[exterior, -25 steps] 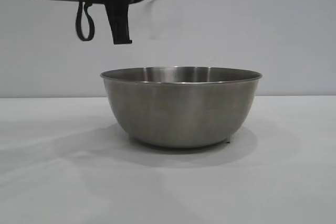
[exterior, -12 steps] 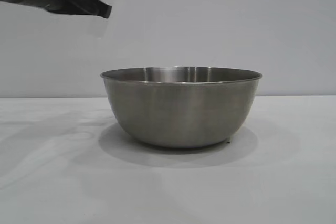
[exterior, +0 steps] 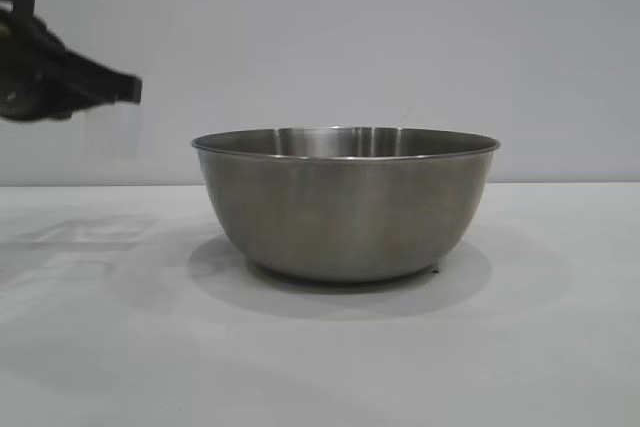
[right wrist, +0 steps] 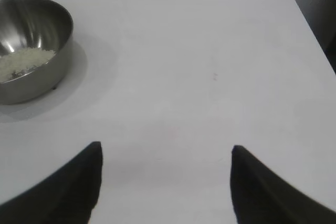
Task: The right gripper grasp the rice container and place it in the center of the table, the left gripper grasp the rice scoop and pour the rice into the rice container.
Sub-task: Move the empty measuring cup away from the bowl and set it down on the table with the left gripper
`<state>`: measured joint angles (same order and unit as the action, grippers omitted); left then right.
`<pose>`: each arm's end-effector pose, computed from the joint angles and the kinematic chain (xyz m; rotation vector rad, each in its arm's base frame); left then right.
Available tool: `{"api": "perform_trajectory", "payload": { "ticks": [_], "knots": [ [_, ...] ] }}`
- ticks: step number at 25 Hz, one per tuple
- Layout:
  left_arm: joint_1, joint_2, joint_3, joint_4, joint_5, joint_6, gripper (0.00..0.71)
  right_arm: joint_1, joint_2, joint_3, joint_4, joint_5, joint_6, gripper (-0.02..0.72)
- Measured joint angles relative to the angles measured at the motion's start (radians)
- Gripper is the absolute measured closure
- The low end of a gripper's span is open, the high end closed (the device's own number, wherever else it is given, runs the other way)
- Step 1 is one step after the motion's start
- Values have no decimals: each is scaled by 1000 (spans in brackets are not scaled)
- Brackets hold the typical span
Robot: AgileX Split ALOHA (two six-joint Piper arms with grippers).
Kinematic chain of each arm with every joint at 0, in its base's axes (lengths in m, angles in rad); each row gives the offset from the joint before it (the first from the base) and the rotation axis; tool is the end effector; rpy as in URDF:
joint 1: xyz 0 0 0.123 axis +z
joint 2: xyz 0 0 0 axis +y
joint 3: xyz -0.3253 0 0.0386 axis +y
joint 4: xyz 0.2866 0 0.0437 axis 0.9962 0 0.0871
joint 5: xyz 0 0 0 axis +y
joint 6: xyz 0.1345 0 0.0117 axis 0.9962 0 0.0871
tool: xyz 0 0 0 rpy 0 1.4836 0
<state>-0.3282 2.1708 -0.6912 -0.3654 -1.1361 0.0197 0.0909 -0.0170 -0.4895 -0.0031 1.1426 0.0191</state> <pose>0.4001 -0.0900 0.0525 -0.0557 1.8373 -0.0222 0.0186 0.0013 0.2628 -0.0758 2.1190 0.0616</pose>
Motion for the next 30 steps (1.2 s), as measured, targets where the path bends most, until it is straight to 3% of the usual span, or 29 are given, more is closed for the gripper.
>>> {"api": "perform_trajectory", "payload": {
  "ticks": [7, 8, 9, 10, 16, 20, 21, 25, 30],
  "knots": [
    [0, 28, 0, 36, 0, -17, 710, 0, 0, 0, 0, 0, 0, 261],
    [0, 28, 0, 40, 0, -17, 661, 0, 0, 0, 0, 0, 0, 261],
    [0, 28, 0, 43, 0, -17, 661, 0, 0, 0, 0, 0, 0, 261],
    [0, 28, 3, 45, 0, -17, 590, 0, 0, 0, 0, 0, 0, 261],
    [0, 20, 105, 129, -1, -17, 317, 0, 0, 0, 0, 0, 0, 261],
    [0, -55, 215, 182, -1, -21, 321, 0, 0, 0, 0, 0, 0, 261],
    [0, -85, 245, 187, -1, -21, 281, 0, 0, 0, 0, 0, 0, 261],
    [0, -214, 330, 196, -1, -25, 296, 0, 0, 0, 0, 0, 0, 261],
    [0, -403, 338, 201, 199, 3, 296, 0, 0, 0, 0, 0, 0, 261]
  ]
}}
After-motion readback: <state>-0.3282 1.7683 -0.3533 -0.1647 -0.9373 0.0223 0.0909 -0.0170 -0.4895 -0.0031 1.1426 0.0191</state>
